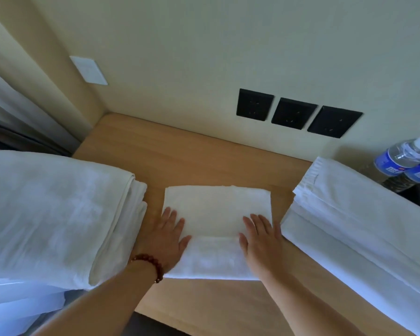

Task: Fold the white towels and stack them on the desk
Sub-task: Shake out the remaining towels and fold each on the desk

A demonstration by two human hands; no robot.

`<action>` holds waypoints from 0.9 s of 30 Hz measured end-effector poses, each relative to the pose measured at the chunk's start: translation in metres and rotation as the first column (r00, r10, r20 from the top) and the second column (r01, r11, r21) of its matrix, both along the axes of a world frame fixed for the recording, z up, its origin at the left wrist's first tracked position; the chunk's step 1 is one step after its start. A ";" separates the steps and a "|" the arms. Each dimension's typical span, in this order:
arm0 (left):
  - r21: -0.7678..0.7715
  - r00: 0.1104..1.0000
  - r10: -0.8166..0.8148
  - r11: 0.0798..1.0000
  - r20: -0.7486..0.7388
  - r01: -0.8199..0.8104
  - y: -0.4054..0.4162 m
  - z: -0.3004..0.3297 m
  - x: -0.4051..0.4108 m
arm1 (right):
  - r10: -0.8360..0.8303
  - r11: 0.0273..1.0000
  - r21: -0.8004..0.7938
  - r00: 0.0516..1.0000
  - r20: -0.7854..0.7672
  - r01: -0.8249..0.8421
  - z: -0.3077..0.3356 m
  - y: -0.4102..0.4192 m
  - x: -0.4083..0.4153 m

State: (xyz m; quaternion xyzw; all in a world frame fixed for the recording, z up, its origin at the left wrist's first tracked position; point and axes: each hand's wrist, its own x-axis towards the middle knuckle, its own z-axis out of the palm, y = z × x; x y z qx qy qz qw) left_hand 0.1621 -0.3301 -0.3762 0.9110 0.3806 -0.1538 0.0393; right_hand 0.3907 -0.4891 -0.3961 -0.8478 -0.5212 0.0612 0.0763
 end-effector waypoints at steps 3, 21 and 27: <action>0.109 0.999 -0.039 0.993 -0.004 0.039 0.055 0.025 0.014 | 0.062 0.997 0.038 0.997 0.035 -0.063 0.012 0.040 0.030; -0.227 0.987 0.155 0.960 -0.046 -0.161 0.129 0.024 0.084 | -0.029 0.832 -0.542 0.968 -0.247 -0.114 0.042 0.142 0.099; -0.336 0.981 0.153 0.924 -0.118 -0.185 0.128 0.023 0.078 | 0.030 0.875 -0.466 0.975 -0.220 -0.132 0.044 0.130 0.092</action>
